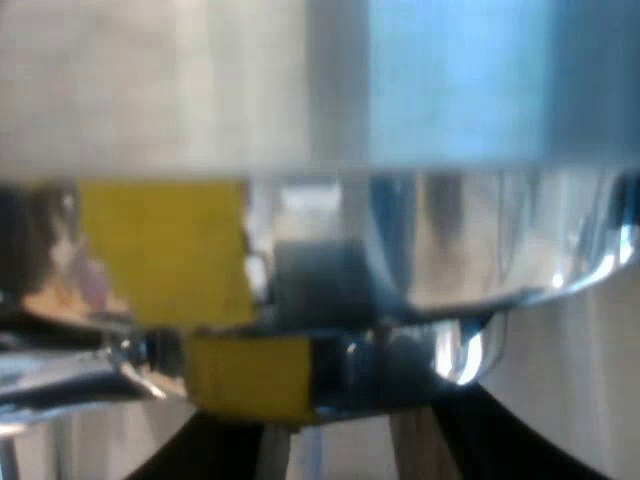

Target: Put the handle in the coffee machine

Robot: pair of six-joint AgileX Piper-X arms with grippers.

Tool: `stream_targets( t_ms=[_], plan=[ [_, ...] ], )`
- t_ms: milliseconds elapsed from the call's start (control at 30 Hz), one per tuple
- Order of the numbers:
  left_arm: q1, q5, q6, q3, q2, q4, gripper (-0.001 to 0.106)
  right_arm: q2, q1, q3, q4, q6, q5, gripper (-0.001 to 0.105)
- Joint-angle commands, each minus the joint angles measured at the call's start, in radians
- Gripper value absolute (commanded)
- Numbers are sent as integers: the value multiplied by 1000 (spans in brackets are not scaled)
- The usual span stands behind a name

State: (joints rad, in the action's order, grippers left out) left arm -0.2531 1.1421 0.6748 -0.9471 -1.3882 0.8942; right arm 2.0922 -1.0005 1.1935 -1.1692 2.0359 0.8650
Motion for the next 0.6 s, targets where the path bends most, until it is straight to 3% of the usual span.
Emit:
stream_targets(
  t_ms=[33, 100, 267, 600],
  plan=[
    [0, 110, -2, -17, 21, 14, 64, -50, 8, 19, -133, 12, 54, 26],
    [0, 106, -2, -17, 21, 23, 70, -56, 8, 19, -133, 12, 54, 26],
    [-1, 62, -29, -17, 39, 30, 67, -75, 8, 19, -133, 12, 54, 26],
    [-8, 62, -30, -17, 148, 30, 67, -93, 6, 19, -134, 12, 51, 26]
  ],
)
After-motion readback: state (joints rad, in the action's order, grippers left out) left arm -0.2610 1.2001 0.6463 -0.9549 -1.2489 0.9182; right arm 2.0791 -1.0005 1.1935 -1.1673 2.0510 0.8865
